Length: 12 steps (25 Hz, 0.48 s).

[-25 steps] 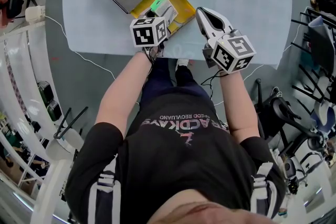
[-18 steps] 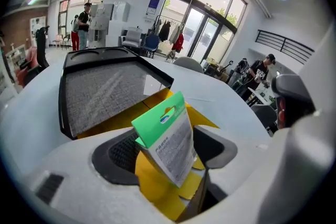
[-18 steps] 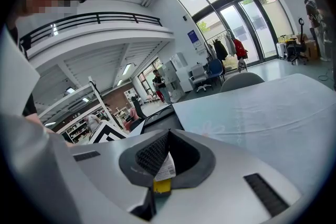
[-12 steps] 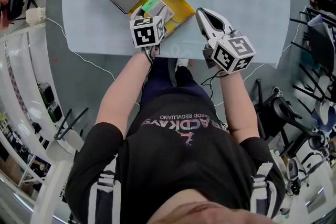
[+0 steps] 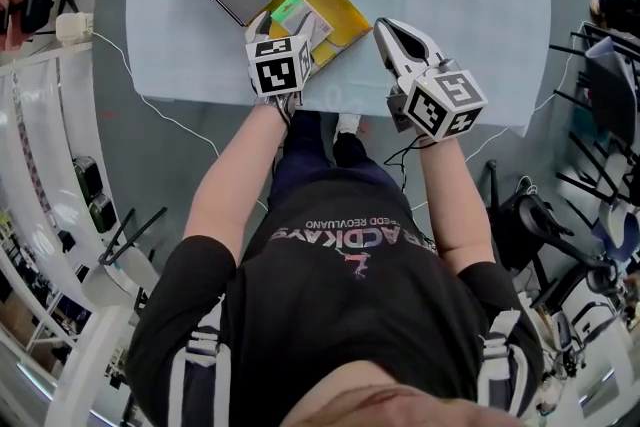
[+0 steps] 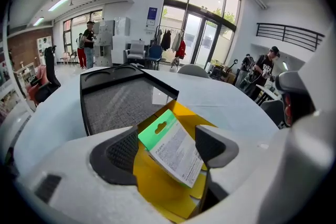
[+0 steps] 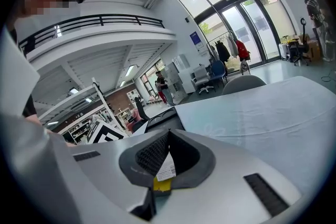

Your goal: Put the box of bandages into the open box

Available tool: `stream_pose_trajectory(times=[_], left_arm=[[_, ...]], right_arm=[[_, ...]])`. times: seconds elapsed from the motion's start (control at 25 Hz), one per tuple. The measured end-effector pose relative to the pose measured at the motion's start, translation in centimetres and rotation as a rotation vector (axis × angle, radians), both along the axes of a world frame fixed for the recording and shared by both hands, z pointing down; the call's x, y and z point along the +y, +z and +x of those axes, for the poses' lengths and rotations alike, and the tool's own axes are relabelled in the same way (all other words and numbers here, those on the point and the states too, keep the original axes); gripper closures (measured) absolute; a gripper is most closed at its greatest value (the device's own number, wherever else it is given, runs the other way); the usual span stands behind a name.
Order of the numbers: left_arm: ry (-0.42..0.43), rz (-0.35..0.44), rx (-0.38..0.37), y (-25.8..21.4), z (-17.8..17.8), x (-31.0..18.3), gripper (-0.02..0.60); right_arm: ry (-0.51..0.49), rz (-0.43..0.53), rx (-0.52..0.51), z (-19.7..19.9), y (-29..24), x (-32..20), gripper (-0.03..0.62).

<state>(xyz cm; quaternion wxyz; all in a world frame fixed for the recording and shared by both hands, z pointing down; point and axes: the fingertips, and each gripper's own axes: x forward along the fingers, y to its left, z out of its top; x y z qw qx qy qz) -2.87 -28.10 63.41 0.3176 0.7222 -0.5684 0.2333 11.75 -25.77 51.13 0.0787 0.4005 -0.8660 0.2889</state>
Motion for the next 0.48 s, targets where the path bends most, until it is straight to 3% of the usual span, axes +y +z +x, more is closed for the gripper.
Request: stream_pose_trajectory(times=[0.48], left_arm=[[-0.035, 0.072, -0.003, -3.4, -1.0, 1.2, 0.247]], right_arm=[[-0.045, 0.048, -0.007, -0.5, -2.2, 1.4, 0.583]])
